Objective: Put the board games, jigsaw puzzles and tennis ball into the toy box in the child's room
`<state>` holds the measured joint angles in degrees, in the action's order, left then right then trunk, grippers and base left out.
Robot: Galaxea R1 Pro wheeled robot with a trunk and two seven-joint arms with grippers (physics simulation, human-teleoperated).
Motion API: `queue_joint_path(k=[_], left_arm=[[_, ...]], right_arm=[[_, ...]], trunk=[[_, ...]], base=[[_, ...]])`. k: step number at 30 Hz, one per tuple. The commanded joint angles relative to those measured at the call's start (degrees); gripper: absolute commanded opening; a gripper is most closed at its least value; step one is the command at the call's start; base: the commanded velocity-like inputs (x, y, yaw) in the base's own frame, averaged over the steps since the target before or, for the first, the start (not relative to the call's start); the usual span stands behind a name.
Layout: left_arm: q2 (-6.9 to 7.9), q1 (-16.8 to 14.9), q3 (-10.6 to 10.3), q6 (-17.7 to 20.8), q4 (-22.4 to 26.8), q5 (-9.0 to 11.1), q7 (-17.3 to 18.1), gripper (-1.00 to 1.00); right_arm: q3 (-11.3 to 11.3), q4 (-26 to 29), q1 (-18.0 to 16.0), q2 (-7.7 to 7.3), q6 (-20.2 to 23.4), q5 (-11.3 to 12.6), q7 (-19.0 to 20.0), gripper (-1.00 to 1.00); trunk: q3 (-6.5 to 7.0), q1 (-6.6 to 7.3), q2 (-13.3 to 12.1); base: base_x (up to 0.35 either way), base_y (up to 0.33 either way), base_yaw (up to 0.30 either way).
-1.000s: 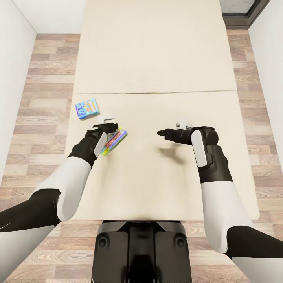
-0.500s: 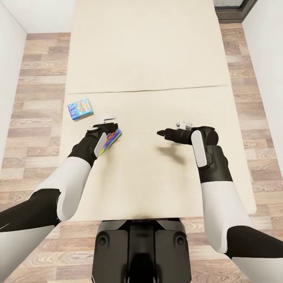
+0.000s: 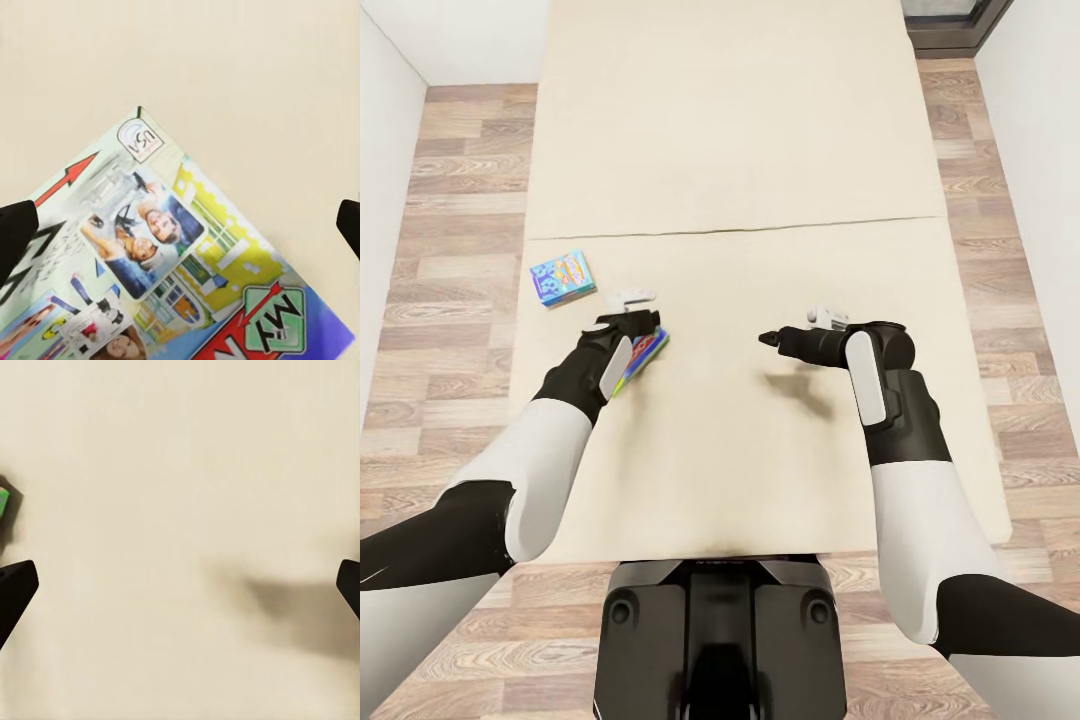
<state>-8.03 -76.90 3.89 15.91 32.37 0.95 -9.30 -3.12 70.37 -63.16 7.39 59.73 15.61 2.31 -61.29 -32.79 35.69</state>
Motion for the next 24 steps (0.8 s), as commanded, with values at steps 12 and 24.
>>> queue_joint_path(k=[12, 24], left_arm=[[-0.2, 0.0, 0.2, 0.1, 0.2, 0.0, -0.2, 1.0], [0.01, 0.0, 0.1, -0.1, 0.3, 0.0, -1.2, 1.0]], right_arm=[[-0.1, 0.0, 0.0, 0.08, 0.3, -0.1, 0.2, 1.0], [-0.1, 0.0, 0.0, 0.08, 0.3, -0.1, 0.2, 1.0]], trunk=[[-0.27, -0.02, 0.1], [-0.33, -0.02, 0.1]], base=[[0.0, 0.0, -0.008], [0.0, 0.0, -0.003]])
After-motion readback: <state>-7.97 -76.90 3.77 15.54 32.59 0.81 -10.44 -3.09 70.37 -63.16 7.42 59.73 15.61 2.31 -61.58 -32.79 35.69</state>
